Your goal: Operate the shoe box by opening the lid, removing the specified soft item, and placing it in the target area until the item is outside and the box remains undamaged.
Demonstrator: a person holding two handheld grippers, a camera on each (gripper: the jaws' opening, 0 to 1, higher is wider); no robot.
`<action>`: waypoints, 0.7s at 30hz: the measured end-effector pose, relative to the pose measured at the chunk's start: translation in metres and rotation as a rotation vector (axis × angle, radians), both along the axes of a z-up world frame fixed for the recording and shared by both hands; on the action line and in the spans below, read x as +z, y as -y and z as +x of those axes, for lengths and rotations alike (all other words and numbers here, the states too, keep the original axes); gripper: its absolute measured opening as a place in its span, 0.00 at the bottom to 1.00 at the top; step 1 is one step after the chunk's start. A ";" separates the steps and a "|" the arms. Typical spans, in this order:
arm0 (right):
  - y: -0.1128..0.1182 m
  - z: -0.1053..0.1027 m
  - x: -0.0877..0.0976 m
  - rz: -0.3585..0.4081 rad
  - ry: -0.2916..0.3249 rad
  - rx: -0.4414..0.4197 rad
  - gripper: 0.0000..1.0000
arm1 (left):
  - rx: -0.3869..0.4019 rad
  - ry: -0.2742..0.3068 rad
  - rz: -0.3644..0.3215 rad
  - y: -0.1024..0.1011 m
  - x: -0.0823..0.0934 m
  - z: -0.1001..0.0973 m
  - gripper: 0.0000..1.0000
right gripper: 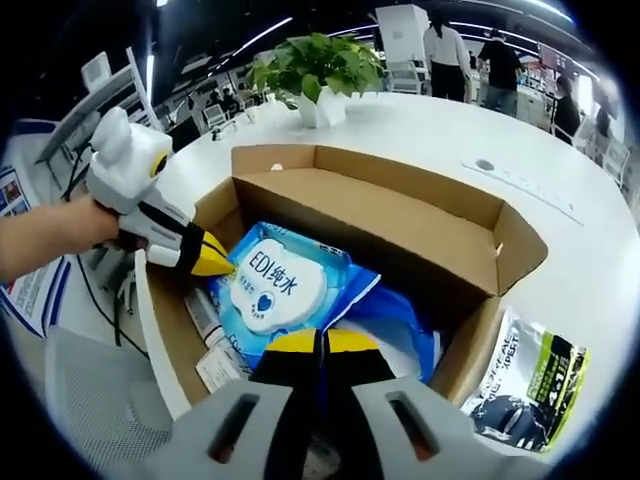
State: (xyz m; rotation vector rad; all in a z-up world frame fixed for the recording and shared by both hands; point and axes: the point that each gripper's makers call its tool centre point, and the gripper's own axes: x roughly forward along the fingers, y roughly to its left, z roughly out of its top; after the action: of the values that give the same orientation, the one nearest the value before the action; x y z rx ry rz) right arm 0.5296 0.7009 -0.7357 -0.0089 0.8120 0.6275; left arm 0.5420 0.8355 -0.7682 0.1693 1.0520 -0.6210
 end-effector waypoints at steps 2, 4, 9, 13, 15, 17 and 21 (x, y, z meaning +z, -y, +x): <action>0.001 -0.001 0.001 0.001 0.001 -0.002 0.00 | -0.001 0.008 -0.005 0.001 0.003 -0.001 0.00; 0.003 -0.002 0.004 0.007 0.003 -0.008 0.00 | -0.001 0.018 -0.011 0.002 0.007 -0.002 0.00; 0.006 -0.003 0.015 0.034 0.014 -0.023 0.00 | -0.002 0.040 -0.027 0.006 0.019 -0.008 0.00; 0.011 -0.004 0.026 0.076 0.014 -0.051 0.00 | 0.000 0.066 -0.042 0.007 0.032 -0.008 0.00; 0.013 -0.005 0.030 0.082 0.019 -0.057 0.00 | -0.003 0.083 -0.044 0.010 0.040 -0.010 0.00; 0.016 -0.006 0.033 0.081 0.017 -0.061 0.00 | -0.010 0.088 -0.049 0.013 0.046 -0.011 0.00; 0.021 -0.009 0.036 0.100 0.009 -0.072 0.00 | -0.019 0.090 -0.057 0.019 0.051 -0.015 0.00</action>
State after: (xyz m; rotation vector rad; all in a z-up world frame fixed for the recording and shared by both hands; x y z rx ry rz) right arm 0.5210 0.6796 -0.6993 0.1076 0.7678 0.5990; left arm 0.5269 0.8161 -0.7177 0.1563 0.9457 -0.6543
